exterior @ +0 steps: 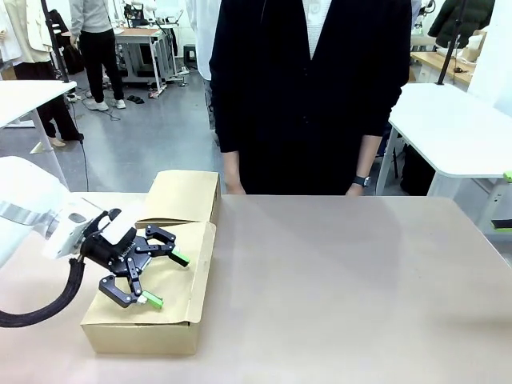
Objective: Place items inside the box.
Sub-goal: Close the lid of the Mailer Box closest to the robot.
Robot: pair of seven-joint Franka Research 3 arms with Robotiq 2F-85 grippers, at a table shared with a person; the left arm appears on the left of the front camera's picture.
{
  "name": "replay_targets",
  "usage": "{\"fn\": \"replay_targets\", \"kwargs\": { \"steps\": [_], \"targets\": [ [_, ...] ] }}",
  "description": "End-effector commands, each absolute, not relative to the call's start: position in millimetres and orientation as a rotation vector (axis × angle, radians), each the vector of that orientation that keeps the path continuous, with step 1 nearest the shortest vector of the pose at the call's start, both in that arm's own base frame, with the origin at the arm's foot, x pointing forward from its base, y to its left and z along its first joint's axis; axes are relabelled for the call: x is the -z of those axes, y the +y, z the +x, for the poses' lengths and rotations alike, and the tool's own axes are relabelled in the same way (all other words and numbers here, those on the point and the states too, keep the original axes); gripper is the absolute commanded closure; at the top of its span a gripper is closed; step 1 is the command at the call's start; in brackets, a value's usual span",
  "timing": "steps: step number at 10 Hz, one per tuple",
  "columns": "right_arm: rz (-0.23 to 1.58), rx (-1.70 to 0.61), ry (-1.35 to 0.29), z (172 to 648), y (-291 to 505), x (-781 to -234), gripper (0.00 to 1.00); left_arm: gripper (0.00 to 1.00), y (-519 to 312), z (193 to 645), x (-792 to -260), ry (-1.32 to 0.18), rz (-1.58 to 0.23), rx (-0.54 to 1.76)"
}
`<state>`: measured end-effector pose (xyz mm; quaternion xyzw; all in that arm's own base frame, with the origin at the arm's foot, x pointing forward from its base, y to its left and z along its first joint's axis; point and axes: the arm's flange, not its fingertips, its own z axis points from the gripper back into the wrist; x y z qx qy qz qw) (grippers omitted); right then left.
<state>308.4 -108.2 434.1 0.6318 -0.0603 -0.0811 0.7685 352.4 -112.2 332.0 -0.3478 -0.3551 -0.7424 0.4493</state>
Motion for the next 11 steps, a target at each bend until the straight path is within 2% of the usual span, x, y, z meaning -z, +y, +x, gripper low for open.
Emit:
{"fn": "replay_targets", "kwargs": {
  "steps": [1,2,4,5,6,7,9,10,11],
  "targets": [
    [1.374,0.166,-0.135,308,-108,-437,0.00,0.00,-70,251,-370,-0.966,-0.889,1.795],
    [1.374,0.166,-0.135,308,-108,-437,0.00,0.00,-52,251,-390,-1.009,-0.942,1.762],
    [1.374,0.166,-0.135,308,-108,-437,0.00,0.00,-21,256,-406,-0.957,-1.070,1.622],
    [1.374,0.166,-0.135,308,-108,-437,0.00,0.00,-11,263,-409,-0.937,-1.184,1.445],
    [1.374,0.166,-0.135,308,-108,-437,0.00,0.00,-3,273,-412,-0.820,-1.253,1.091],
    [1.374,0.166,-0.135,308,-108,-437,0.00,0.00,12,281,-409,-0.687,-1.369,0.873],
    [1.374,0.166,-0.135,308,-108,-437,0.00,0.00,36,293,-390,-0.573,-1.408,0.637],
    [1.374,0.166,-0.135,308,-108,-437,0.00,0.00,45,299,-379,-0.559,-1.395,0.529],
    [1.374,0.166,-0.135,308,-108,-437,0.00,0.00,60,307,-372,-0.581,-1.485,0.353]
  ]
}}
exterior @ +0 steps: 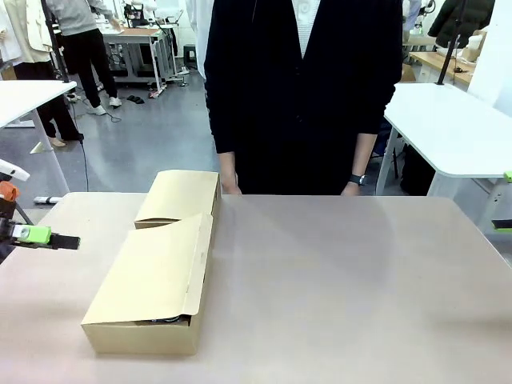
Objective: Place items inside the box.
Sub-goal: Close the lid of the Mailer Box closest to the robot.
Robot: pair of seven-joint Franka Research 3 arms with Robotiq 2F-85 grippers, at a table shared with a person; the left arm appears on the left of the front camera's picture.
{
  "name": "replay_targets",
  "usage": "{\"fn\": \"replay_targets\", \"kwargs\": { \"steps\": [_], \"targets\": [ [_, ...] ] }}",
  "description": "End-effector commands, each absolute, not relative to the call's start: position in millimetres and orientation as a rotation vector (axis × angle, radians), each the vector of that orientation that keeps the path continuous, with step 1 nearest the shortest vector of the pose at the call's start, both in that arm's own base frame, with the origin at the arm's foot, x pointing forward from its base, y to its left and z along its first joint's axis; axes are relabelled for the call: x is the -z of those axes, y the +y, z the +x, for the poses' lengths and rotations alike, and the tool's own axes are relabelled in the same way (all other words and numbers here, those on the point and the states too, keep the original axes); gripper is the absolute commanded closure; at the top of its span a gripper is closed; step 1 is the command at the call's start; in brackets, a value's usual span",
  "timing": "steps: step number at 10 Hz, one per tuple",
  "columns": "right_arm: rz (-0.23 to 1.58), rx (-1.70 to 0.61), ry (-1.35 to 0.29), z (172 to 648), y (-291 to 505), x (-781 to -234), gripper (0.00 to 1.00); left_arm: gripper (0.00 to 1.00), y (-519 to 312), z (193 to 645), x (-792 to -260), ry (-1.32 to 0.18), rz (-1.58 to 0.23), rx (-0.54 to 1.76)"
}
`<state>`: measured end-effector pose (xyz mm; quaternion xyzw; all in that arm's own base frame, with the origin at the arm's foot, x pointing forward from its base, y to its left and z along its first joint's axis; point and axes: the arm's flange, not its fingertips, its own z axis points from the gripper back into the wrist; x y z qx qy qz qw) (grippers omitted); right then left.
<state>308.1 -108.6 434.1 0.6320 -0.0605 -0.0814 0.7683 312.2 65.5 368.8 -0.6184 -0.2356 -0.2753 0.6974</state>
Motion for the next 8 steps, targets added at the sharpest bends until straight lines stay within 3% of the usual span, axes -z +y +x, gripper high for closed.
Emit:
{"fn": "replay_targets", "kwargs": {
  "steps": [1,2,3,8],
  "targets": [
    [1.374,0.166,-0.135,308,-108,-437,0.00,0.00,71,315,-364,-0.625,-1.525,0.231],
    [1.374,0.166,-0.135,308,-108,-437,0.00,0.00,77,318,-350,-0.640,-1.484,0.163],
    [1.374,0.166,-0.135,308,-108,-437,0.00,0.00,76,317,-359,-0.516,-1.441,0.438],
    [1.374,0.166,-0.135,308,-108,-437,0.00,0.00,76,317,-359,-0.516,-1.441,0.438]
  ]
}}
